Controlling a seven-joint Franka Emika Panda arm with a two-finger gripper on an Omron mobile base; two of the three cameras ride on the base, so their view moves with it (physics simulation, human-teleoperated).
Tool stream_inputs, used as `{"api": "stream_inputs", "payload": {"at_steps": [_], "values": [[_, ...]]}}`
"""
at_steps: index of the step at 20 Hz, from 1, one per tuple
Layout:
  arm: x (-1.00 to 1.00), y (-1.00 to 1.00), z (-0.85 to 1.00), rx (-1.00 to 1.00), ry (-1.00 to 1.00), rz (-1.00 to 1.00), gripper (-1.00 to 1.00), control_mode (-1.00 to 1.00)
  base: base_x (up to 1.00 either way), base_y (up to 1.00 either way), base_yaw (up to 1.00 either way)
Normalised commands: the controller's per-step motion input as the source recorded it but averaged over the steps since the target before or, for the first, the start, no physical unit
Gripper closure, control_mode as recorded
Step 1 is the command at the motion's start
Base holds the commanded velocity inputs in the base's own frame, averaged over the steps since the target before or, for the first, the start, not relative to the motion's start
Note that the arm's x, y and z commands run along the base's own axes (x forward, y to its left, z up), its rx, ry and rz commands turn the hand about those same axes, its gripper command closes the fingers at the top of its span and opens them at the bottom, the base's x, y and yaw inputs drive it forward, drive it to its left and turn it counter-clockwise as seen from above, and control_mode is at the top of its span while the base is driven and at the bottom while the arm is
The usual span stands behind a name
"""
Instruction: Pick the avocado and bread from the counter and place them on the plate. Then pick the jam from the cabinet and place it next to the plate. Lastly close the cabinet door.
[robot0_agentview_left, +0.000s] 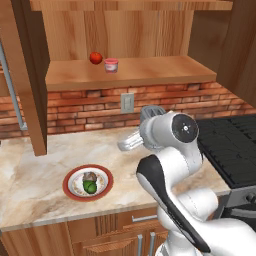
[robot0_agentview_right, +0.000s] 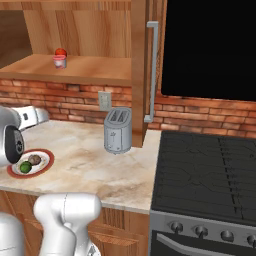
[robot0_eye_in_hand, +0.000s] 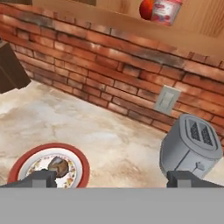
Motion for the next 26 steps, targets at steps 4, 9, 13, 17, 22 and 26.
{"api": "stream_inputs", "payload": {"at_steps": [4, 9, 13, 17, 22, 26], "values": [[0.0, -0.16, 0.53, 0.03, -0.02, -0.13, -1.0, -1.0, 0.0, 0.0, 0.0], [-0.03, -0.1, 0.58, 0.06, -0.02, -0.01, -1.0, -1.0, 0.0, 0.0, 0.0], [0.0, -0.12, 0.59, 0.14, -0.04, 0.0, -1.0, -1.0, 0.0, 0.0, 0.0], [0.0, -0.1, 0.67, 0.16, -0.12, 0.0, -1.0, -1.0, 0.0, 0.0, 0.0], [0.0, -0.01, 0.61, 0.12, -0.21, 0.0, -1.0, -1.0, 0.0, 0.0, 0.0], [0.04, 0.0, 0.49, 0.09, -0.18, 0.0, -1.0, -1.0, 0.0, 0.0, 0.0]]}}
